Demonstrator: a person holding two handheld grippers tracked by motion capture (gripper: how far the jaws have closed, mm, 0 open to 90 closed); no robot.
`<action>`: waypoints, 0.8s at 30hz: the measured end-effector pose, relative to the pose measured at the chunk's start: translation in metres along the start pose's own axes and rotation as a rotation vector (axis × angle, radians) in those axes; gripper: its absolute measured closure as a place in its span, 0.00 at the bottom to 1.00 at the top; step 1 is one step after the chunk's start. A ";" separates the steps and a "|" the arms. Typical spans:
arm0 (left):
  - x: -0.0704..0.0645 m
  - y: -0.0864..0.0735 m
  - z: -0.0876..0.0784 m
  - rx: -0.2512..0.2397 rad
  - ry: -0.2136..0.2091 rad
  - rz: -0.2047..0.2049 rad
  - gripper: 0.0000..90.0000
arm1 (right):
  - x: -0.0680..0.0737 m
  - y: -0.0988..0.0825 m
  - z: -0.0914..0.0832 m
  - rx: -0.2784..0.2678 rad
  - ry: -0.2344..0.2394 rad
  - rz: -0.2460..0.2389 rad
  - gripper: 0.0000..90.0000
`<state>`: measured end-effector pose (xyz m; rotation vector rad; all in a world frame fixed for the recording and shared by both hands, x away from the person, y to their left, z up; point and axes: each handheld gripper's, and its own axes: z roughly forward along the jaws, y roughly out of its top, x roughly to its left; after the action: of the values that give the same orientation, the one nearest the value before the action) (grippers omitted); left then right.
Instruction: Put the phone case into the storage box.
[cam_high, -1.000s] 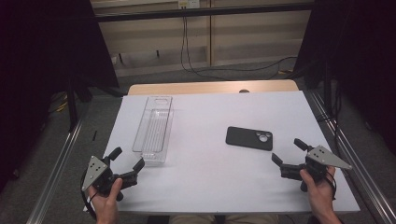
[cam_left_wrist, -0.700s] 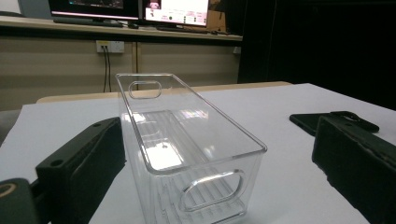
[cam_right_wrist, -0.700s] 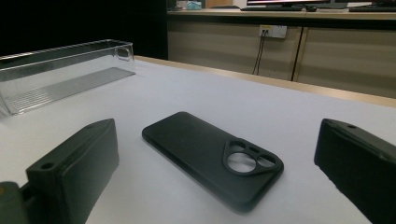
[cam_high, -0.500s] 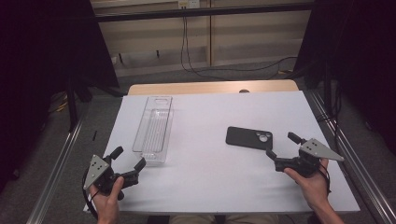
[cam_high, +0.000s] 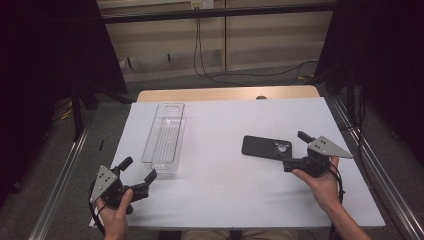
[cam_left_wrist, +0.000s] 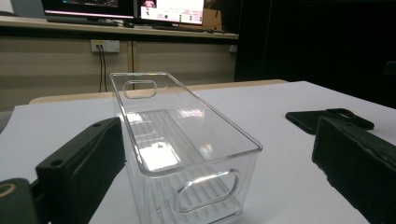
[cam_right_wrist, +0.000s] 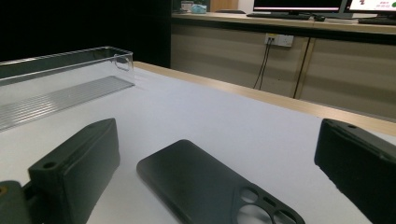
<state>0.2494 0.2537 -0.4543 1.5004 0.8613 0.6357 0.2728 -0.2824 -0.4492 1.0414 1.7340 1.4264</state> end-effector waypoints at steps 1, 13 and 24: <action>0.000 0.000 -0.001 0.006 -0.005 0.011 0.03 | 0.000 0.000 0.003 -0.002 -0.003 0.004 0.00; -0.002 0.000 -0.001 0.011 -0.016 0.014 0.03 | -0.006 0.009 0.030 0.015 -0.022 0.003 0.00; -0.002 0.000 0.000 0.012 -0.019 0.012 0.03 | -0.013 0.024 0.055 0.021 -0.027 -0.012 0.01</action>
<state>0.2481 0.2526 -0.4539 1.5216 0.8434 0.6252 0.3300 -0.2662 -0.4365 1.0551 1.7361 1.3836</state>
